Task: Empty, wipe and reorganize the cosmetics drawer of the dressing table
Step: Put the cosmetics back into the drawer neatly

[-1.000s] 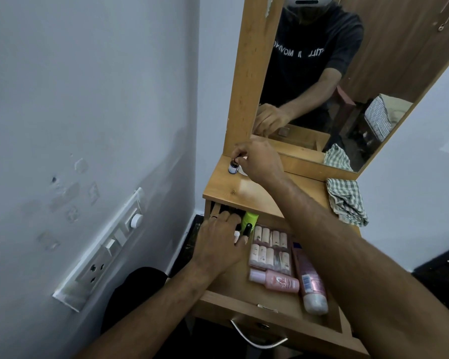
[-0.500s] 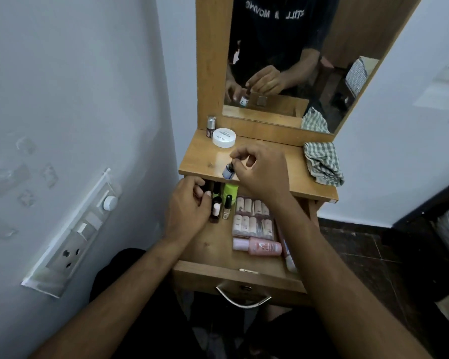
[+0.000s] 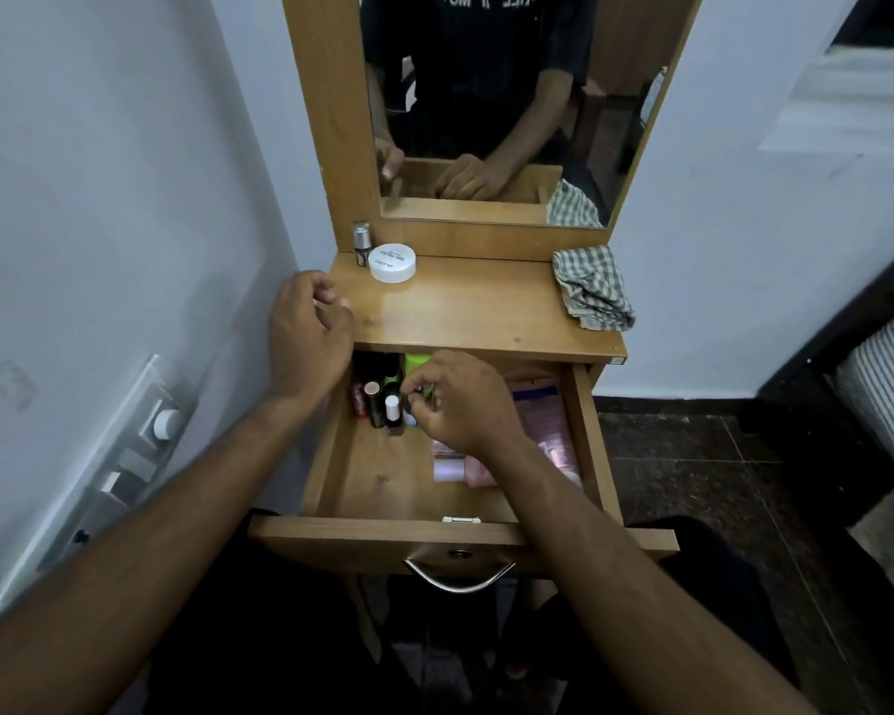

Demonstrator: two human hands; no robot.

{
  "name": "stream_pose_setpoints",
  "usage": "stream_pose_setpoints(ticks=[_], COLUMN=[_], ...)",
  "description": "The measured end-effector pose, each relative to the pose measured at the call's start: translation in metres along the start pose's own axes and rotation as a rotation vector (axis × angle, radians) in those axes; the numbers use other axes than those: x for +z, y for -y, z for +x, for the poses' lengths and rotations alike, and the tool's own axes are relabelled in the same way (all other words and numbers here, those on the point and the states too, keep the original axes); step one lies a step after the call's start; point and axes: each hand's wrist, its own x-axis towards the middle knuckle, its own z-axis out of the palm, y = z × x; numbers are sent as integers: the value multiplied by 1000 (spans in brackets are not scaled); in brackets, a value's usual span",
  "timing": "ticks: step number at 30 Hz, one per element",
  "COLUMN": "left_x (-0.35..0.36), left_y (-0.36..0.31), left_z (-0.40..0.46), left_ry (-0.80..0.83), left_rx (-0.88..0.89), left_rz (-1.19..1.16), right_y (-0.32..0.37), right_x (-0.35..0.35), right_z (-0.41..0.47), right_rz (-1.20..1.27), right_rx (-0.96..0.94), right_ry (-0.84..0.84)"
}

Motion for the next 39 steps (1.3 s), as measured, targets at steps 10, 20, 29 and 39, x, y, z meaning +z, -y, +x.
stream_pose_setpoints(ticks=[10,20,29,39], left_x=[35,63,73,62], left_y=[-17,-19,-17,-3], left_z=[48,78,84,85], left_ry=[78,66,8,-13], left_rx=[-182,-181,-157,-80], left_rz=[1,10,117,84], right_y=[-4,-10,-5,-4], right_x=[8,12,8,9], right_z=[-5,-6,-10,-9], right_rz=[-16,-37,3,84], right_rx=[-52,-32,-28,-1], right_ry=[110,148,67,-65])
